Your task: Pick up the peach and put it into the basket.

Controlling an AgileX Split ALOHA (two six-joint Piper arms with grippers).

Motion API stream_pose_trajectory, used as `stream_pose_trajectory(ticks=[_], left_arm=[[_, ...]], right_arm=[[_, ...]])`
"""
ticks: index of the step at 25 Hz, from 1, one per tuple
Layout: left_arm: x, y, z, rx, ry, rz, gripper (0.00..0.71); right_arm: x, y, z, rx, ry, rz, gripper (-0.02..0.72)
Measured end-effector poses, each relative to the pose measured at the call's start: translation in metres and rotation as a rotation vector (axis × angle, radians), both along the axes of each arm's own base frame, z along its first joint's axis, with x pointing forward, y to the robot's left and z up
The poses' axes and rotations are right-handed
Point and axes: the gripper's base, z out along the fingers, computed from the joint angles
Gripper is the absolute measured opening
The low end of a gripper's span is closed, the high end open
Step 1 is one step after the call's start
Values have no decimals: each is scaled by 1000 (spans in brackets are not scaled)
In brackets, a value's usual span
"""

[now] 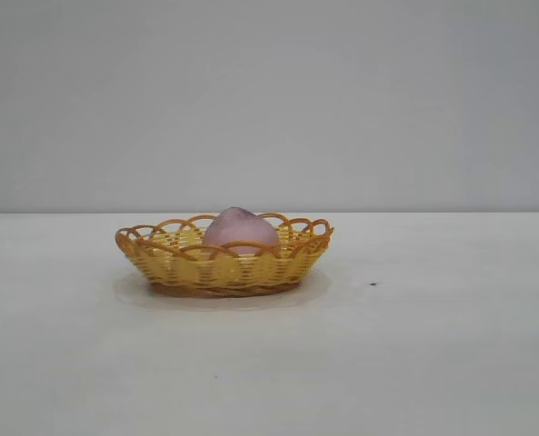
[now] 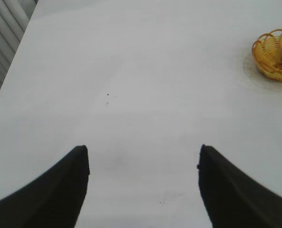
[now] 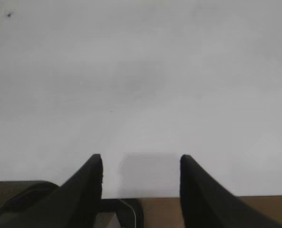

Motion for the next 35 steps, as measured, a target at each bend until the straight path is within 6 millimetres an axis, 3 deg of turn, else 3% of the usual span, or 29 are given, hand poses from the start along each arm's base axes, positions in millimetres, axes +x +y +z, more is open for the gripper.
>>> stream_pose_trajectory(ticks=[4, 18, 19, 22, 23, 35], left_arm=[[0, 0, 0, 0, 0, 0, 480], [0, 0, 0, 0, 0, 4, 480], [0, 0, 0, 0, 0, 4, 480], [0, 0, 0, 0, 0, 4, 480], [0, 0, 0, 0, 0, 4, 480], [0, 0, 0, 0, 0, 4, 480]], right_arm=[[-12, 1, 0, 5, -83, 22, 362], [-14, 2, 0, 7, -90, 33, 362], [-14, 2, 0, 8, -89, 34, 307], [-14, 2, 0, 8, -89, 34, 309], [-14, 2, 0, 8, -89, 34, 255], [-14, 2, 0, 8, -89, 34, 257]])
